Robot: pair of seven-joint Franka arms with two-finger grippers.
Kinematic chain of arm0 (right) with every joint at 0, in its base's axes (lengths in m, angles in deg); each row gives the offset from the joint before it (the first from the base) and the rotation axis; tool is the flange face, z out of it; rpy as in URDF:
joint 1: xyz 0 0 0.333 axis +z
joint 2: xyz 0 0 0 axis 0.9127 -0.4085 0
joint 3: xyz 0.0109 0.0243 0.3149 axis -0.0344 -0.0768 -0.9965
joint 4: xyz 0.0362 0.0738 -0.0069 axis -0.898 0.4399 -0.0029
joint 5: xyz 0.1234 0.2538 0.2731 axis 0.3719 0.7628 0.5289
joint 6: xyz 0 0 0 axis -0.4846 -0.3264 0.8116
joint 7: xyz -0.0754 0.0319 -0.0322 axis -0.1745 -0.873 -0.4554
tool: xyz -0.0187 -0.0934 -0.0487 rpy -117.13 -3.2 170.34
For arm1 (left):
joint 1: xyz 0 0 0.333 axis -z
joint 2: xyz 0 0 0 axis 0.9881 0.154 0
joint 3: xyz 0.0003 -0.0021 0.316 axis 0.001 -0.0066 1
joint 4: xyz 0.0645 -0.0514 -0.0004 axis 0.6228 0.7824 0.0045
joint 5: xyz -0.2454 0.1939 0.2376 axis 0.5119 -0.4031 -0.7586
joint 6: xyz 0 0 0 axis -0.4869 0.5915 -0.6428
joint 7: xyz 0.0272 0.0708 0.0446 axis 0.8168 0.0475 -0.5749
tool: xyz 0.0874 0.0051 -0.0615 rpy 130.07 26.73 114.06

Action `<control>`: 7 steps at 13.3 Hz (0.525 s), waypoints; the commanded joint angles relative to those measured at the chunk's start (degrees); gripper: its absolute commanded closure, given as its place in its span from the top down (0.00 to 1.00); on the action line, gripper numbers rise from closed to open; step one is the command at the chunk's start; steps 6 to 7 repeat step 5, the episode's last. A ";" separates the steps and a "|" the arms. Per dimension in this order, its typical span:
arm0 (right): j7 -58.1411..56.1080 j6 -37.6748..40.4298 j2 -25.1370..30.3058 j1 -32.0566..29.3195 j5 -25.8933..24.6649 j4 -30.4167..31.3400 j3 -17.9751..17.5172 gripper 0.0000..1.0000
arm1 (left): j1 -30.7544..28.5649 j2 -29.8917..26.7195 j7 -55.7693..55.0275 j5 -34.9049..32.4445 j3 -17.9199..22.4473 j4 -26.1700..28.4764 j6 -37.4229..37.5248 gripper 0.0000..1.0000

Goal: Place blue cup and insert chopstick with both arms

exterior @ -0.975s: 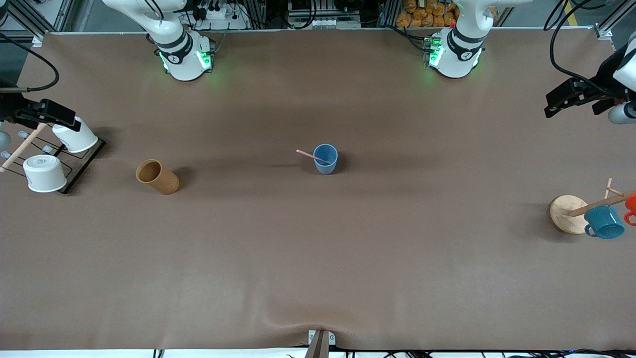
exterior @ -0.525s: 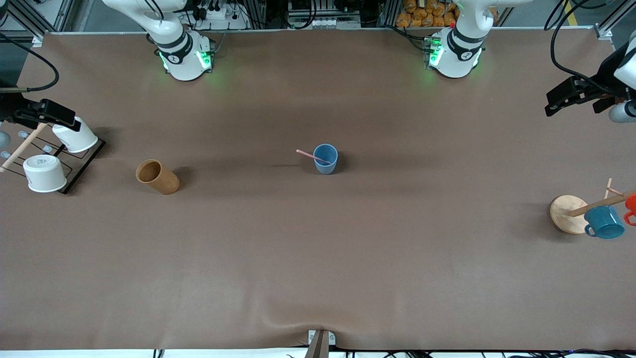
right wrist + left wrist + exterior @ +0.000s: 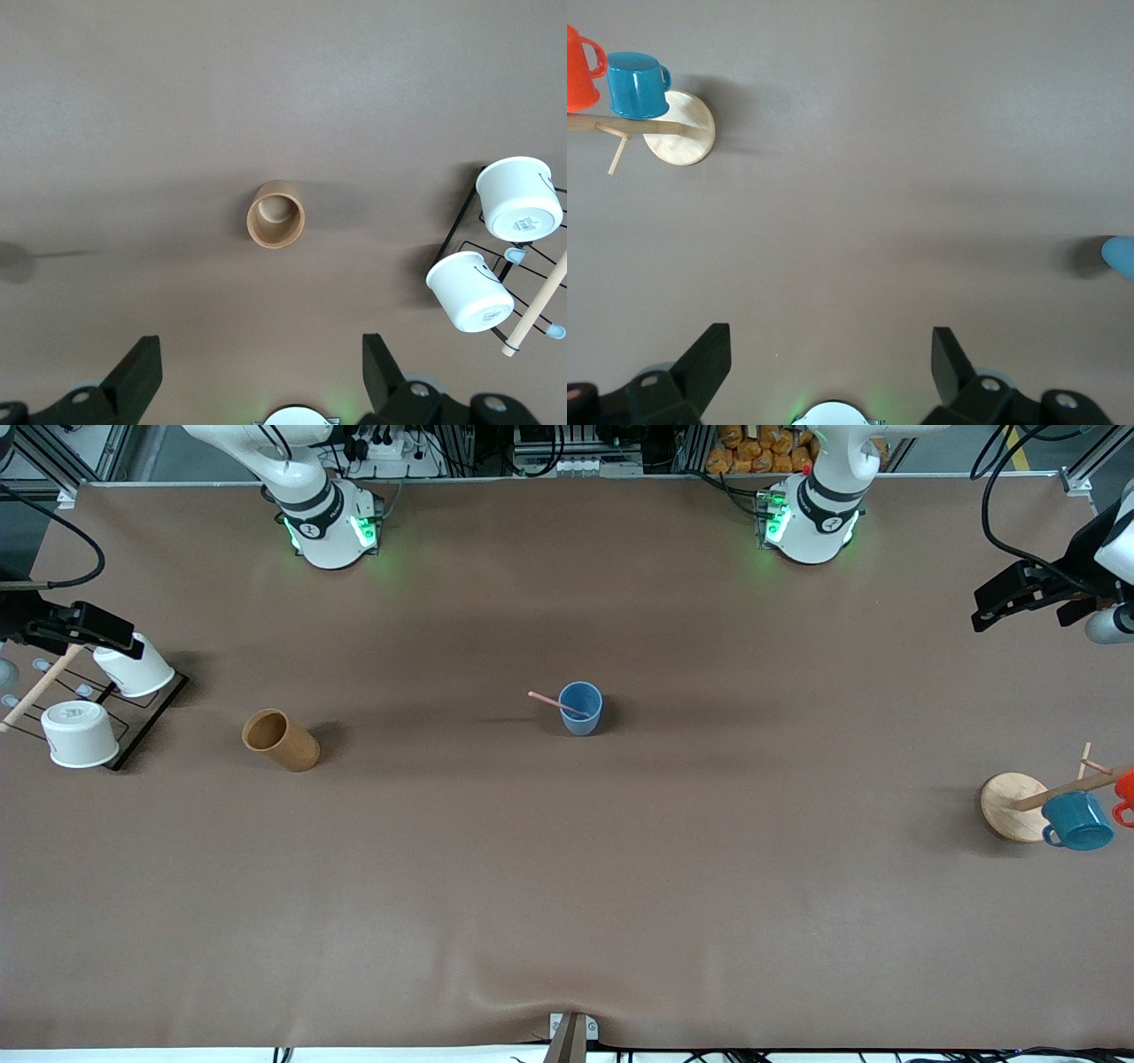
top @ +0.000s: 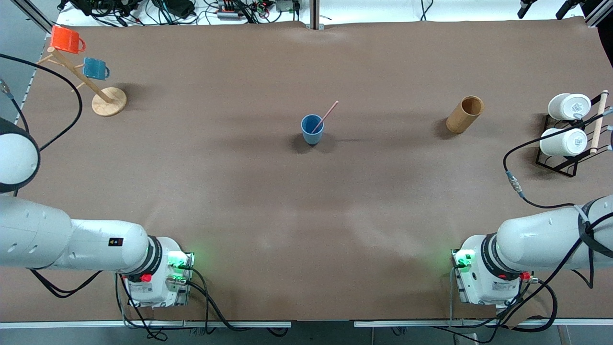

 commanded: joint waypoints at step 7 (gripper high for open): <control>0.93 0.58 -0.20 0.57 -1.03 -0.71 0.26 1.00 | -0.20 -0.72 -0.04 0.82 0.01 -0.49 1.18 1.00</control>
